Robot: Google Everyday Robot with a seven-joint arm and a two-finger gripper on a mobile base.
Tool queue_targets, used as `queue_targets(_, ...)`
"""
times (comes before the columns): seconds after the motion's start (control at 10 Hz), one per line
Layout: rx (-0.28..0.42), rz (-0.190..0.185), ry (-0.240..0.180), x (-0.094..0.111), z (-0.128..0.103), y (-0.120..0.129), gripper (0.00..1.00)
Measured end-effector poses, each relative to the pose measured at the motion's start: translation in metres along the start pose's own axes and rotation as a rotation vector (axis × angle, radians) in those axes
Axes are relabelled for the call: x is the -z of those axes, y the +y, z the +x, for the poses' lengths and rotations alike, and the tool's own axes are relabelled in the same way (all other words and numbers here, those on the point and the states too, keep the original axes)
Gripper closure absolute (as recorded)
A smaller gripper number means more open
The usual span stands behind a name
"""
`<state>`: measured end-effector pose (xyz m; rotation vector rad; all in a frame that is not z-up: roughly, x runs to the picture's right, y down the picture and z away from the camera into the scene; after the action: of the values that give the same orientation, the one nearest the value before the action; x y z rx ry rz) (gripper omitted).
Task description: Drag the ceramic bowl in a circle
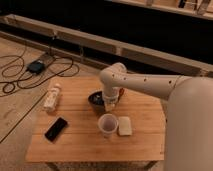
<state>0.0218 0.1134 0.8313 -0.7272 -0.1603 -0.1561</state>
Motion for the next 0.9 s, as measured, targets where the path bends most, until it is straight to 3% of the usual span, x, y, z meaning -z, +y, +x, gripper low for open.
queue_targets(0.3, 0.0, 0.026, 0.018, -0.004, 0.01, -0.033, 1.0)
queue_targets(0.5, 0.032, 0.056, 0.004, -0.007, -0.004, -0.063, 1.0)
queue_targets(0.9, 0.142, 0.112, -0.052, -0.006, -0.059, -0.112, 1.0)
